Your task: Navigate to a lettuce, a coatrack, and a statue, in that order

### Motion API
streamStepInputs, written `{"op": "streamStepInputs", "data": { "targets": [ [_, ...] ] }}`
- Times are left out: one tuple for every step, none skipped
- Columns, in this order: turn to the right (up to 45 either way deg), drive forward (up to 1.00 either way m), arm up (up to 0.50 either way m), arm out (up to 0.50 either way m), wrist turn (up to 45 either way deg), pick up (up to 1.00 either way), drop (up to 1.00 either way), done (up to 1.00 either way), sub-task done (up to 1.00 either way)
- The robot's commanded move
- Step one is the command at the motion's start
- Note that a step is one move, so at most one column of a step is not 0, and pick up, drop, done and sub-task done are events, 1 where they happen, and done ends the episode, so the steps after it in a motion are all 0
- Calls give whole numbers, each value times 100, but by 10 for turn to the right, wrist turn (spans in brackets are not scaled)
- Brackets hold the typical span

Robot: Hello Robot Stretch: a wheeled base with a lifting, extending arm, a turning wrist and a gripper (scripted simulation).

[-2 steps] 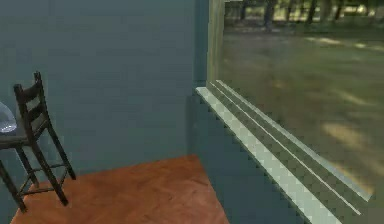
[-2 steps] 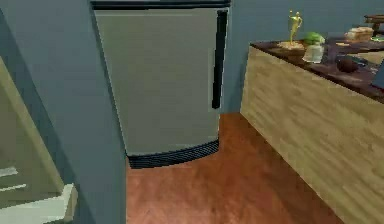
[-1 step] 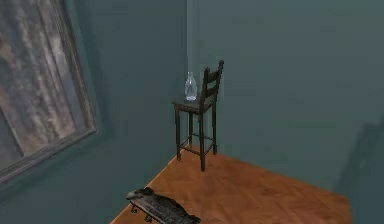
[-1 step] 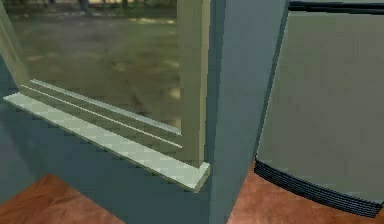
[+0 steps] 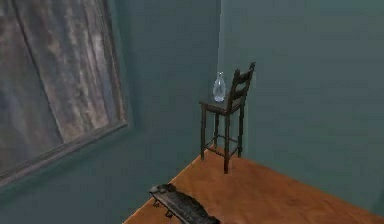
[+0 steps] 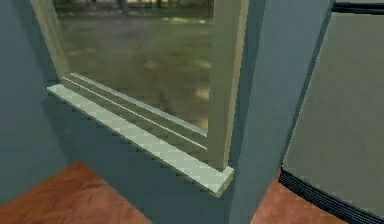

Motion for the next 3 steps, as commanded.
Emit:
{"op": "streamStepInputs", "data": {
  "targets": [
    [0, 0, 0, 0, 0, 0, 0, 0, 100],
    [450, 0, 0, 0, 0, 0, 0, 0, 0],
    [450, 0, 0, 0, 0, 0, 0, 0, 0]
  ]
}}
